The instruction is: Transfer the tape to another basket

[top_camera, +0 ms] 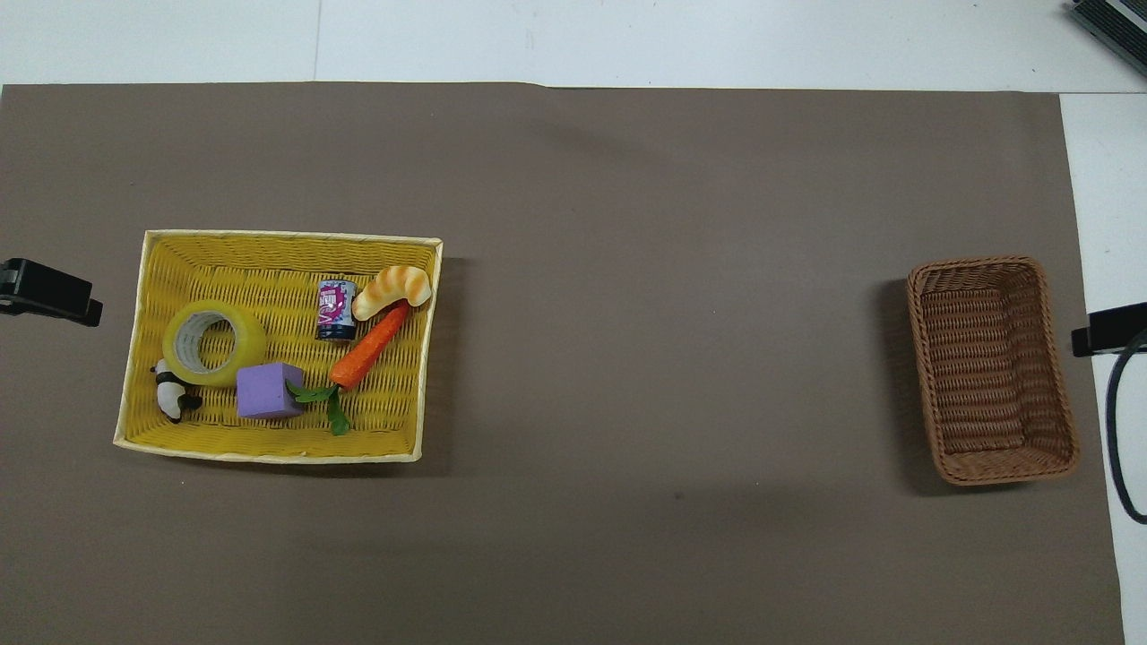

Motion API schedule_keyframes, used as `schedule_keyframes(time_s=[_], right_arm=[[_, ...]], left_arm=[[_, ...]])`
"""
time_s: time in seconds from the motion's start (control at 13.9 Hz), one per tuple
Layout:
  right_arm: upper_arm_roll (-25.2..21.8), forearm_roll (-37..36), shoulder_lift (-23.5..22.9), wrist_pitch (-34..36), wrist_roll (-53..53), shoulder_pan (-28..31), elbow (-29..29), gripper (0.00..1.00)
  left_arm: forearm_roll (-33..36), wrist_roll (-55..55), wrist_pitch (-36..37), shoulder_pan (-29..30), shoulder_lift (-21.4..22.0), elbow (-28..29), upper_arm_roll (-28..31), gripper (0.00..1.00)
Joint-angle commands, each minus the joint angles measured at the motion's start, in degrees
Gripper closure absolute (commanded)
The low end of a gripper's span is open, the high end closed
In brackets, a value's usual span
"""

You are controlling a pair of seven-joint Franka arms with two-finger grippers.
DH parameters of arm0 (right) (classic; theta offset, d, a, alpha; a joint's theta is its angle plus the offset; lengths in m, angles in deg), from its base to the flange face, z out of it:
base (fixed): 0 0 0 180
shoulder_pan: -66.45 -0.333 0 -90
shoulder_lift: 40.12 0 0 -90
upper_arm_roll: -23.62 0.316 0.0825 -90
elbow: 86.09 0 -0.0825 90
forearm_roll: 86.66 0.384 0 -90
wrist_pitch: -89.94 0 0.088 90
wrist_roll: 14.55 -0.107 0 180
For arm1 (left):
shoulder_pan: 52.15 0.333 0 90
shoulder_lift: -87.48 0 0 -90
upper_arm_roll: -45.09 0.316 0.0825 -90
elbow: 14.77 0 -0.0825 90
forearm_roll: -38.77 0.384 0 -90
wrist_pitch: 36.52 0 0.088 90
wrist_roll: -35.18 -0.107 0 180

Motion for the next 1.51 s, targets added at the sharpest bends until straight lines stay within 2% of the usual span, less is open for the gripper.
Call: schedule_keyframes(time_s=[0.0,0.43,0.79,0.93,1.15,1.43], right_arm=[[-0.1,-0.7,0.3,-0.9,1.3,-0.1,0.5,0.0],[-0.1,-0.6,0.3,-0.8,1.3,0.1,0.5,0.0],[-0.1,-0.6,0.3,-0.8,1.4,0.1,0.5,0.0],[-0.1,-0.6,0.3,-0.8,1.4,0.1,0.5,0.0],[-0.1,-0.6,0.3,-0.8,1.4,0.1,0.5,0.0],[-0.1,-0.6,0.3,-0.8,1.4,0.2,0.5,0.0]], left_arm=[[0.8,-0.9,-3.0,1.2,-0.6,1.2,-0.5,0.0],[1.2,-12.0,-8.7,5.0,-2.3,4.4,-0.5,0.0],[1.1,-20.7,-19.1,5.7,-2.6,14.1,-0.6,0.0],[1.0,-22.0,-26.5,5.9,-2.3,20.3,-0.6,0.0],[1.0,-22.4,-36.3,5.9,-3.9,27.8,-0.5,0.0],[1.0,-22.4,-40.5,5.8,-7.7,29.3,-0.5,0.0]])
